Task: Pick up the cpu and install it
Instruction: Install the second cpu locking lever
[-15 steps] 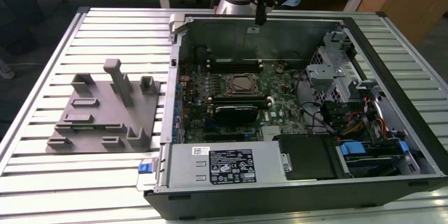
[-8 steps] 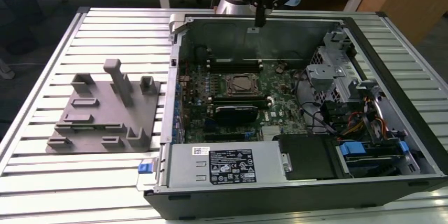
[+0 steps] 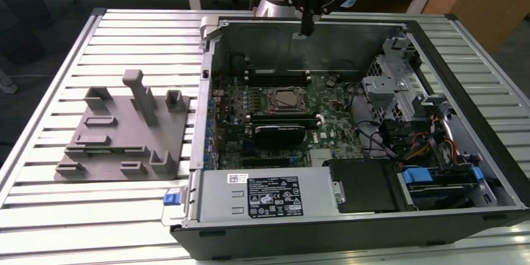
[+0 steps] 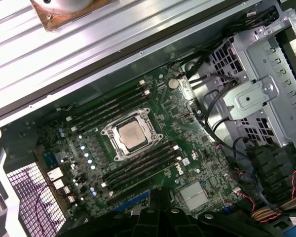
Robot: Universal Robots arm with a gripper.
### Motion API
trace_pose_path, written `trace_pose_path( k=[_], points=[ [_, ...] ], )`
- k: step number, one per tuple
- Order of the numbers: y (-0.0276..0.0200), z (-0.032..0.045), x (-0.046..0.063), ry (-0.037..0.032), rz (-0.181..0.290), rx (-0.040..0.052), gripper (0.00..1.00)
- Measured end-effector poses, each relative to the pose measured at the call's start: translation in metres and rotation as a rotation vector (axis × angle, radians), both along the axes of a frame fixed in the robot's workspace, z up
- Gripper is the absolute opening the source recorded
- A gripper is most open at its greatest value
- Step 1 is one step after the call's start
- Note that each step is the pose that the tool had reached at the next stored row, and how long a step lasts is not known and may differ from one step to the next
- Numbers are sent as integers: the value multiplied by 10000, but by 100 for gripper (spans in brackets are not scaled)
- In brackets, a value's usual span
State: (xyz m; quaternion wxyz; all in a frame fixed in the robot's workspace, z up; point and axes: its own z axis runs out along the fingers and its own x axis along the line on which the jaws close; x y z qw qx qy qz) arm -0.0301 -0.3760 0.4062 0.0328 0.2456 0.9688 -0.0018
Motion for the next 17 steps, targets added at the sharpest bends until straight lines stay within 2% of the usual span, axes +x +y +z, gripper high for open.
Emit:
trace_pose_path(
  k=[15,17],
  points=[
    [0,-75,0,0,0,0,11],
    [0,-120,0,0,0,0,11]
  ],
)
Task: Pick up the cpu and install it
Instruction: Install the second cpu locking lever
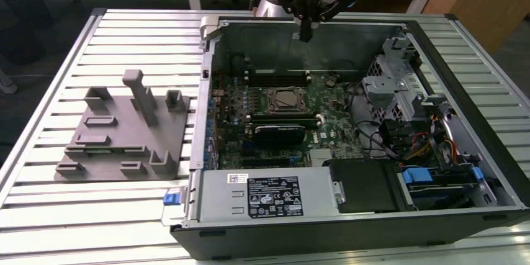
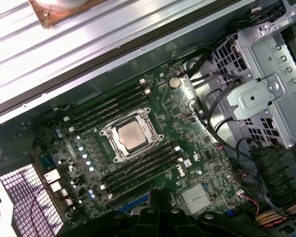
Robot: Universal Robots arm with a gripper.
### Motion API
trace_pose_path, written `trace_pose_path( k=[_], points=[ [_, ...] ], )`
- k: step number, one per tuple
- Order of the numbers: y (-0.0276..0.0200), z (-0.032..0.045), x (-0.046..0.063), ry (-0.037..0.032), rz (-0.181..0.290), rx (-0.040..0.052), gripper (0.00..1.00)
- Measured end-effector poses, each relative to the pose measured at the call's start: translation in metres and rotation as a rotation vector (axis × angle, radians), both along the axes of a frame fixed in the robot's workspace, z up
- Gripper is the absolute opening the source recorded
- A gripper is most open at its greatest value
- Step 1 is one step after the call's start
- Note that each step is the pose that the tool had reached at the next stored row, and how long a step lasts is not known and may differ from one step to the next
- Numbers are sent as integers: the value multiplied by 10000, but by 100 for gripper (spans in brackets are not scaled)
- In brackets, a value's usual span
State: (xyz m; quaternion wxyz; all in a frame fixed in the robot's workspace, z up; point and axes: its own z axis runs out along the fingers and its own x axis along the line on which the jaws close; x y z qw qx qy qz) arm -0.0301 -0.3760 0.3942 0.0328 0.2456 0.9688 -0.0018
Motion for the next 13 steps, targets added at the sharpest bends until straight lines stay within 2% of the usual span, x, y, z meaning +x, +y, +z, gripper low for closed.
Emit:
trace_pose_path(
  k=[13],
  points=[
    [0,-107,0,0,0,0,11]
  ],
)
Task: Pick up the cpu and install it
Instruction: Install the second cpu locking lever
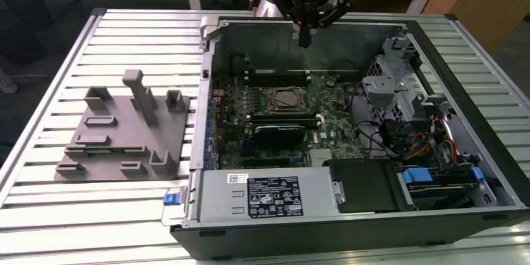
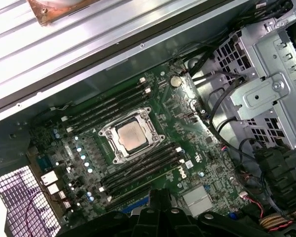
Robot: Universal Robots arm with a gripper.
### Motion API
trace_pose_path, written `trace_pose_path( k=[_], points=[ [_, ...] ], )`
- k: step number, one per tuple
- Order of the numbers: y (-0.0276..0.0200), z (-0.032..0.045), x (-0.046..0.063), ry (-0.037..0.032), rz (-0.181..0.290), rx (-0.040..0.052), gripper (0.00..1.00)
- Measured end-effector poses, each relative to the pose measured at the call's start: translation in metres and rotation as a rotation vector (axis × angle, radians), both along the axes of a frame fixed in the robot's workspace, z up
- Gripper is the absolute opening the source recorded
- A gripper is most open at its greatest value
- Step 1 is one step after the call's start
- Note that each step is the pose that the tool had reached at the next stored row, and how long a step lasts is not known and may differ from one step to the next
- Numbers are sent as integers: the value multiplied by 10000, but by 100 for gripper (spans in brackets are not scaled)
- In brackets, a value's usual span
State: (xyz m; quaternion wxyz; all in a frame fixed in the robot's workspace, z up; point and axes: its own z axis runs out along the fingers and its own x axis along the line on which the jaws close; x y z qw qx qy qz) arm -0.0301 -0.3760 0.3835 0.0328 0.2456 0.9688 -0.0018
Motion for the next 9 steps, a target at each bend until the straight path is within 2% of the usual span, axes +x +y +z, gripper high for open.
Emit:
trace_pose_path(
  k=[9],
  points=[
    [0,-55,0,0,0,0,11]
  ],
)
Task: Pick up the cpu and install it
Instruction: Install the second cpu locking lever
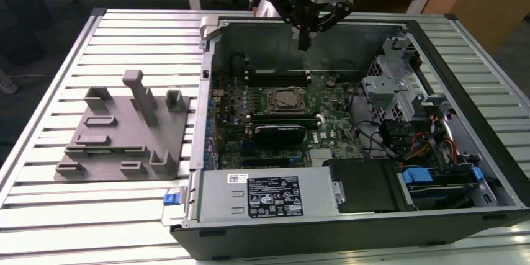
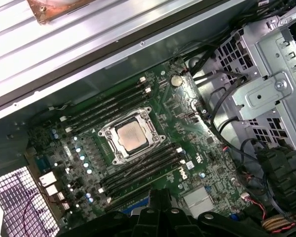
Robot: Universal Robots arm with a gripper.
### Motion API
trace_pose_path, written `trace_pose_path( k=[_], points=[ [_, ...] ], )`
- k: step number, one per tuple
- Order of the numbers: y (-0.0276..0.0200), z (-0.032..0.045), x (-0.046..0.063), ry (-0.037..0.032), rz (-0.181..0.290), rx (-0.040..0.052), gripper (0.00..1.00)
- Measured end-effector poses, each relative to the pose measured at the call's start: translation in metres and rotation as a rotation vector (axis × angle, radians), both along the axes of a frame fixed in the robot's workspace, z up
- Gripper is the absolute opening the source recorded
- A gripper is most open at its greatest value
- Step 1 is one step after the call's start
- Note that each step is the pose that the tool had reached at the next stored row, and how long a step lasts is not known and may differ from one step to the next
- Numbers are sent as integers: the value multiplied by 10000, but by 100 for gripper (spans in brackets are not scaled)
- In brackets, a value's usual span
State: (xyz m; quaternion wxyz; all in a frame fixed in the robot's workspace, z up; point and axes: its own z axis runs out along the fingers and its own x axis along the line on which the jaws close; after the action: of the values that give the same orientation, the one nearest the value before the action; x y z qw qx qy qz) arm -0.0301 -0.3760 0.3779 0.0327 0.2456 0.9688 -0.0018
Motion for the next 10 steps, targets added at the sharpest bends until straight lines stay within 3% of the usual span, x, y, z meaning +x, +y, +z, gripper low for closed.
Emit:
trace_pose_path(
  k=[4,6,9,10],
  points=[
    [0,-37,0,0,-1,0,11],
    [0,-108,0,-1,-2,19,11],
    [0,-140,-1,0,0,172,11],
    [0,-150,-2,0,0,280,11]
  ],
)
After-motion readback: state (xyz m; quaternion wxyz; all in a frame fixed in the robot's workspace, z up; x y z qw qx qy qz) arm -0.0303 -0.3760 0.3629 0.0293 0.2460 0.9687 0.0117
